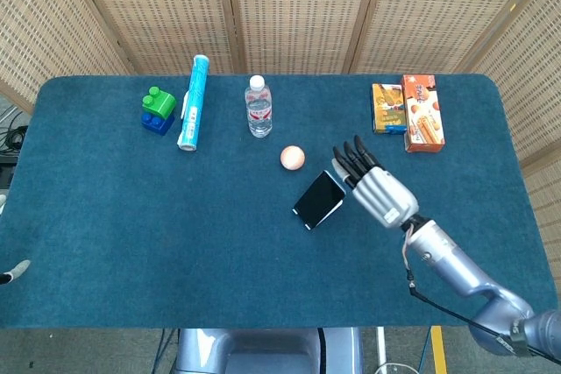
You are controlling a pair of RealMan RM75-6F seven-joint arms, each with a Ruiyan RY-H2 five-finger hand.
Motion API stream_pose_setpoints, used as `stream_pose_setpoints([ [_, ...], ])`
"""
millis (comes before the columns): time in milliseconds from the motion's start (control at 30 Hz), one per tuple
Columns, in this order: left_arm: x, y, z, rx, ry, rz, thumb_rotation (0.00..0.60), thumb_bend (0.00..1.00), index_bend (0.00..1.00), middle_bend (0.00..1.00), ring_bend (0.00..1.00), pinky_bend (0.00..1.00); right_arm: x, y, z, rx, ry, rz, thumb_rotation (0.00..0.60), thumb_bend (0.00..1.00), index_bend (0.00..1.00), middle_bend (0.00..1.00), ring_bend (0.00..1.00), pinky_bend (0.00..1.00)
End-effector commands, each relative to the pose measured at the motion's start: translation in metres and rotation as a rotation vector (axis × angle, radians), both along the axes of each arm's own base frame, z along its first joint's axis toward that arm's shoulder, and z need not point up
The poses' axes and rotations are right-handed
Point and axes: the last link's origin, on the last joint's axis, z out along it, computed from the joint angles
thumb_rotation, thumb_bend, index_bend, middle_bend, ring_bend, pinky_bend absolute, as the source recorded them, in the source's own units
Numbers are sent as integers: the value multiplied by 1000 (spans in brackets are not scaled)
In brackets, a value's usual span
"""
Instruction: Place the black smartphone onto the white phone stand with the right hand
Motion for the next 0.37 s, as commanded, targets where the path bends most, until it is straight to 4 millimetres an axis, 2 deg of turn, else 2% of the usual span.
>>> stream_pose_setpoints([
  [33,2,-1,3,34,4,-23,600,0,0,0,0,0,-44,40,42,-45,-310,-170,600,0,0,0,0,34],
  [233,4,-4,2,84,15,-73,600,0,0,0,0,0,-103,88,61,-84,-706,-402,600,0,0,0,0,0],
  [367,3,-5,0,98,19,-105,600,0,0,0,0,0,-125,113,58,-79,-875,-488,600,0,0,0,0,0],
])
